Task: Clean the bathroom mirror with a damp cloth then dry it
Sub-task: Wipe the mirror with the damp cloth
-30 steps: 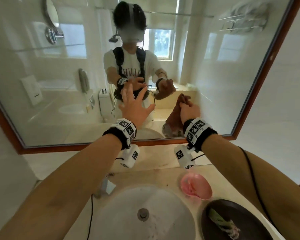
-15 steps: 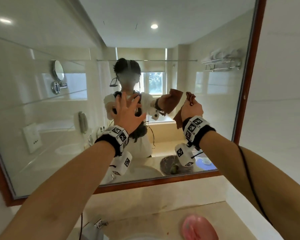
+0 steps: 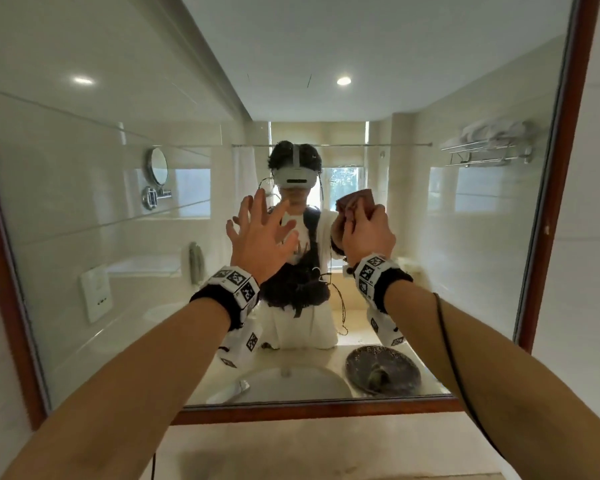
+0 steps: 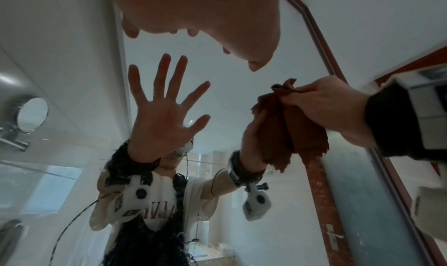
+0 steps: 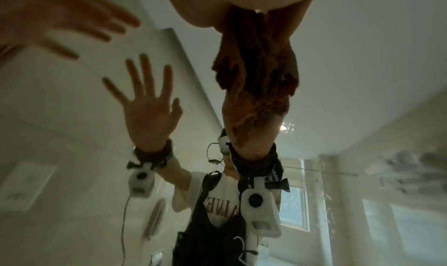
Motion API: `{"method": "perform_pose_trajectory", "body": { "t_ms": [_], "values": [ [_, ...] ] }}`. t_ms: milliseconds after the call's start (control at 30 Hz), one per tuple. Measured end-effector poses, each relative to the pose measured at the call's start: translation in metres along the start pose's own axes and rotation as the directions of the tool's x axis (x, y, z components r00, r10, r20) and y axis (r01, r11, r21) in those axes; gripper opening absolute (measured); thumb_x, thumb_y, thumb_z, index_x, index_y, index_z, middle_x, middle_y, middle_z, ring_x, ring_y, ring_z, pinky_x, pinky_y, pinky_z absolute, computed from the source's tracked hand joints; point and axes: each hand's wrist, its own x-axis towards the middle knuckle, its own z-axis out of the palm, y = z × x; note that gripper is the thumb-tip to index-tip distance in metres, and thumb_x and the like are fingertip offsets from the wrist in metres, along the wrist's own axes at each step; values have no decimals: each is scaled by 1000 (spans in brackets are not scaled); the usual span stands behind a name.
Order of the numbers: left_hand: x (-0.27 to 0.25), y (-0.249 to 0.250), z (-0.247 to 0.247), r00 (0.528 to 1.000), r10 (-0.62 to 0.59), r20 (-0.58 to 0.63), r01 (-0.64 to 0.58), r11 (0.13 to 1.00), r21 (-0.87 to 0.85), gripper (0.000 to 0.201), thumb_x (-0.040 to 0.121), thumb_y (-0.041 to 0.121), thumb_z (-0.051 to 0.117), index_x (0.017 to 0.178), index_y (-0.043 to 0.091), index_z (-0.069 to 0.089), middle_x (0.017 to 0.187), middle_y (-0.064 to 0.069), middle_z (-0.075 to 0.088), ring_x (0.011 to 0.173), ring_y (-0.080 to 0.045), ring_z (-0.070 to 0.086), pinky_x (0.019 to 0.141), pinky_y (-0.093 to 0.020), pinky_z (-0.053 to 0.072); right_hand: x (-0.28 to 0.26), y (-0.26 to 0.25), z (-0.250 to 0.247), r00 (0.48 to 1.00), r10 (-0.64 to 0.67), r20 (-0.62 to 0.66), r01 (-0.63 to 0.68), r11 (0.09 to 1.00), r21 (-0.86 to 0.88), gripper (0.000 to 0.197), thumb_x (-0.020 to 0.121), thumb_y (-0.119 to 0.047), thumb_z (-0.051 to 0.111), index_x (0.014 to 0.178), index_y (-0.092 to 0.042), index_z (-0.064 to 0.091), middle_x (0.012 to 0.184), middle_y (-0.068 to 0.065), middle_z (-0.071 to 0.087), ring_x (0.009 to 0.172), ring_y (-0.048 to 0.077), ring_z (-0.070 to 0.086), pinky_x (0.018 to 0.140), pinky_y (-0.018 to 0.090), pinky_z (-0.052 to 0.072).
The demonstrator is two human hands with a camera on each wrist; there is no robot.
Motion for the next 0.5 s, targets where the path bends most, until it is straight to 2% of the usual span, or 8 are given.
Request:
{"method": "perform_pose_trajectory", "body": {
  "t_ms": [67,133,267,367,500],
  "values": [
    [0,-4,2,999,11,-53,-11,1000,4,57,96,54,45,150,42,28,165,-2,4,151,-27,1,114,-63,11,-9,2,10,993,-112,44,115,991,-67,49,98,-48,36,140,-22,39,111,2,46,89,18,52,76,32,49],
    [1,-8,3,998,6,-66,-6,1000,-7,55,96,52,46,148,43,31,165,-2,7,151,-26,3,115,-63,12,-15,7,14,965,-244,99,259,948,-185,52,98,-45,40,144,-20,36,120,10,47,100,24,52,71,35,51],
    [3,-4,10,999,-16,-41,16,1000,16,54,97,52,45,147,41,32,164,-3,7,151,-28,3,116,-64,13,-13,18,5,934,-318,162,346,917,-196,44,100,-39,41,140,-19,40,132,9,47,108,24,54,73,37,53],
    [3,6,16,1000,-8,-20,9,1000,26,52,97,51,45,146,40,33,164,-4,7,151,-29,2,116,-65,13,-7,32,-8,938,-292,186,330,916,-229,38,98,-30,48,134,-19,44,134,8,47,110,24,53,75,37,50],
    [7,24,22,1000,9,-30,-7,999,53,52,98,50,43,147,38,32,165,-4,0,151,-28,-3,116,-64,8,12,50,-28,969,-202,144,231,946,-229,37,96,-31,47,129,-14,47,122,9,54,99,26,58,75,37,49]
  ]
}}
